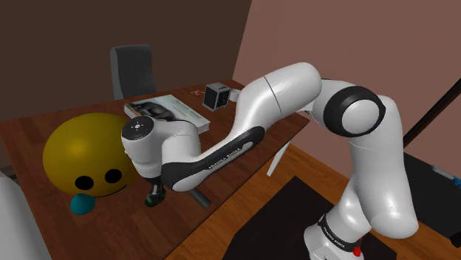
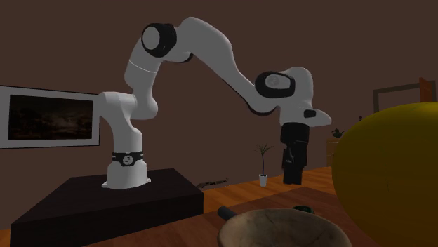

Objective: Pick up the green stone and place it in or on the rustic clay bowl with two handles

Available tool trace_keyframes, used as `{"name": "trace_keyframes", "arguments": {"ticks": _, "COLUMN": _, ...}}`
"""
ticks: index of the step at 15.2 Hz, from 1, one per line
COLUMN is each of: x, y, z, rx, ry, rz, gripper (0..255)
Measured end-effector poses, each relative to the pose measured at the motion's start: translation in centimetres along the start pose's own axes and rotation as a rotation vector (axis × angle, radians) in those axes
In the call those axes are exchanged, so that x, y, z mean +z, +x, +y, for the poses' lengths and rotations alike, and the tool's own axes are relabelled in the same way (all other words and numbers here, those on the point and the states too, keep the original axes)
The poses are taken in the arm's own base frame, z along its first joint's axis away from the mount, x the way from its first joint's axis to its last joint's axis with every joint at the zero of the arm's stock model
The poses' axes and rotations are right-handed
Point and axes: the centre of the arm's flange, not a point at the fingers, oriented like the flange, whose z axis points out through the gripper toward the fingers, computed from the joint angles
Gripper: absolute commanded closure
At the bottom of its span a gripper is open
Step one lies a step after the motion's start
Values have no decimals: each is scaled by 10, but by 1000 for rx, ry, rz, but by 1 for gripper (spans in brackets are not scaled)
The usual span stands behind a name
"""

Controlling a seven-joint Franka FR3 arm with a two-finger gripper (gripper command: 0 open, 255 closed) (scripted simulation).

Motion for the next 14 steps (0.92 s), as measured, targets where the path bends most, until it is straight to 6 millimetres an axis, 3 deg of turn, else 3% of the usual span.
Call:
{"name": "trace_keyframes", "arguments": {"ticks": 4, "x": 19, "y": 27, "z": -21, "rx": -55, "ry": -27, "rz": 5, "gripper": 0}}
{"name": "trace_keyframes", "arguments": {"ticks": 10, "x": 51, "y": 30, "z": -22, "rx": -60, "ry": -31, "rz": 5, "gripper": 0}}
{"name": "trace_keyframes", "arguments": {"ticks": 14, "x": 58, "y": 31, "z": -21, "rx": -61, "ry": -31, "rz": 5, "gripper": 0}}
